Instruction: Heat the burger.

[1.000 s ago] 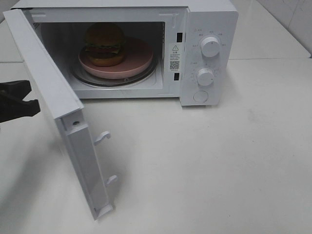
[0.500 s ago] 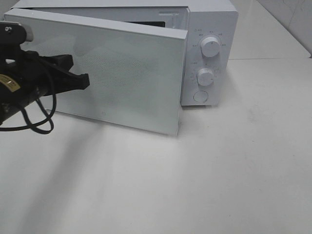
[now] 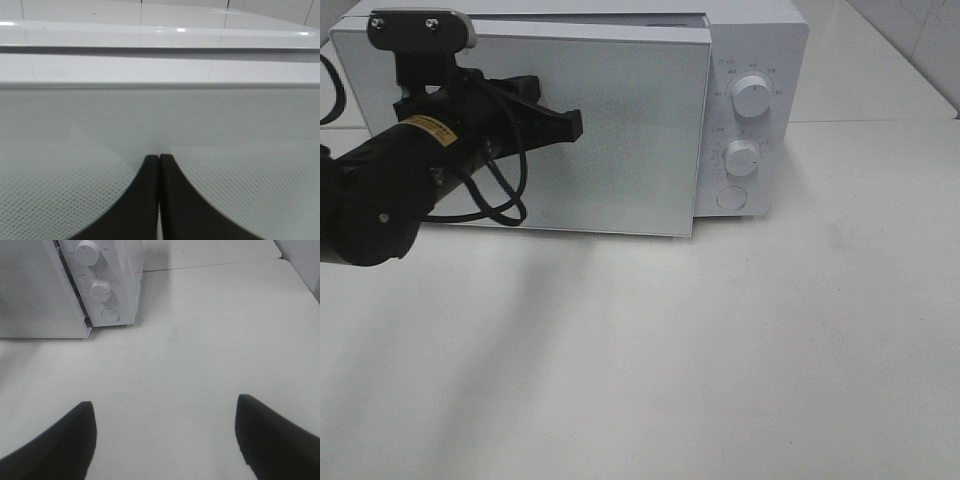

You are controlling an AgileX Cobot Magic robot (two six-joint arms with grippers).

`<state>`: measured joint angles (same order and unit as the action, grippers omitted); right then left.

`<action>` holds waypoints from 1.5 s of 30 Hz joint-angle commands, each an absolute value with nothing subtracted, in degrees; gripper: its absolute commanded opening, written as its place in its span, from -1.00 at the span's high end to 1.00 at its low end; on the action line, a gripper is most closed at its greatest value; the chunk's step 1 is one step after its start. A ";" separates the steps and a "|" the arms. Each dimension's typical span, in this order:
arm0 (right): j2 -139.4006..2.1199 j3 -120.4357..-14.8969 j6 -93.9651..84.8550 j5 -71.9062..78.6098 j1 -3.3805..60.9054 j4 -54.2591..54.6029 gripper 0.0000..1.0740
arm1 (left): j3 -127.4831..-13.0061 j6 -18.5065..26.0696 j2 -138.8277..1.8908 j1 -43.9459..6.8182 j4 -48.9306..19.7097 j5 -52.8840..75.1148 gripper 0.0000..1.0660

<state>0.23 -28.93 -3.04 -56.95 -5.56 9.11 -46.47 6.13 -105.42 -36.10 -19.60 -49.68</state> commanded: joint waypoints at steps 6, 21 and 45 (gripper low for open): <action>1.78 -28.53 -3.15 -56.61 -5.96 8.94 -0.42 | -53.51 6.47 -109.43 -37.99 -21.08 -48.07 1.00; 1.78 -28.53 -3.15 -56.61 -5.96 8.94 -0.42 | -63.66 11.63 -115.62 -37.59 -24.92 -45.66 1.00; 1.78 -28.53 -3.15 -56.61 -5.96 8.94 -0.42 | -58.10 21.37 -102.56 -42.63 -24.06 -2.46 -0.91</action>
<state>0.23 -28.93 -3.04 -56.95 -5.56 9.17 -58.38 21.14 -103.42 -42.40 -23.84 -5.10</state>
